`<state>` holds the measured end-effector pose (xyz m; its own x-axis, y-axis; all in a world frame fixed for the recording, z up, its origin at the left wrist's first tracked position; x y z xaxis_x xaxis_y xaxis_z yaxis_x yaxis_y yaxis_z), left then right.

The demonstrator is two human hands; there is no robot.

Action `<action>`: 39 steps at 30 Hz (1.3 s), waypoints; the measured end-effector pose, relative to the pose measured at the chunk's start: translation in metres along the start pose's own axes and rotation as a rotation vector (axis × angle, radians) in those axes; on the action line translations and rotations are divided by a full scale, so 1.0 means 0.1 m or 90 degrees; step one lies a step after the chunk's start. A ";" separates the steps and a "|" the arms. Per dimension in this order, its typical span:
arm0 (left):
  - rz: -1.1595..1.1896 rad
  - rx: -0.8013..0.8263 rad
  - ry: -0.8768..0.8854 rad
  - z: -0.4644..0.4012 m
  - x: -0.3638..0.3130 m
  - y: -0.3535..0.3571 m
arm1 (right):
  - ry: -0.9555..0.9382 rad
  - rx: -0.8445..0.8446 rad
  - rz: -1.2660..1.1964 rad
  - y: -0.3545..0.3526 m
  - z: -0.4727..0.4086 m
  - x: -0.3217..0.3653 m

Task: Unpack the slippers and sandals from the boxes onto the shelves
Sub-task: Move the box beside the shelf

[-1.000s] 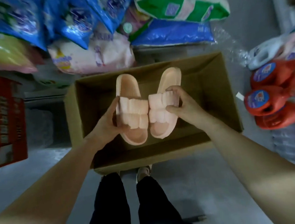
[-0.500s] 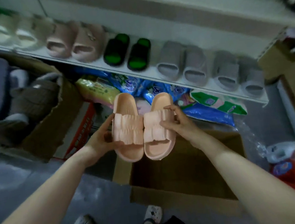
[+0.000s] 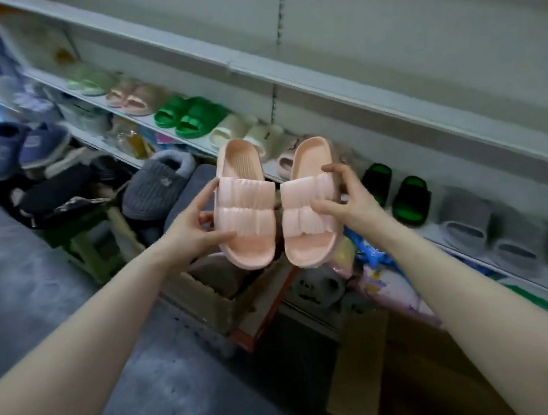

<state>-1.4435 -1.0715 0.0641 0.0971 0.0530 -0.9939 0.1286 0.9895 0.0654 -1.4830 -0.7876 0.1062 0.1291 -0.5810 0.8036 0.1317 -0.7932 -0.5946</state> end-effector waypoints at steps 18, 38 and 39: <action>0.128 -0.285 0.012 0.44 -0.21 -3.78 | -0.173 0.184 0.030 3.17 -1.94 2.35; 0.134 -0.413 0.010 -0.53 -0.33 -8.03 | -0.238 0.311 0.014 6.61 -4.68 4.40; 0.129 -0.400 0.007 -0.63 -0.34 -8.24 | -0.231 0.302 0.010 6.75 -4.79 4.47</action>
<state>-1.6146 -1.8805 0.0385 0.0486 0.2448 -0.9684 -0.4921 0.8495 0.1901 -1.8073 -1.6703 0.0764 0.4507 -0.4266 0.7841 0.5408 -0.5684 -0.6201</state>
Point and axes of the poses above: each hand's wrist, its own z-axis away from the middle knuckle, its own y-axis out of the palm, x = y × z, the point moved 3 cm from there along -z, towards the middle knuckle, and after that the axes turned 10 degrees about z, right-handed, at the moved point
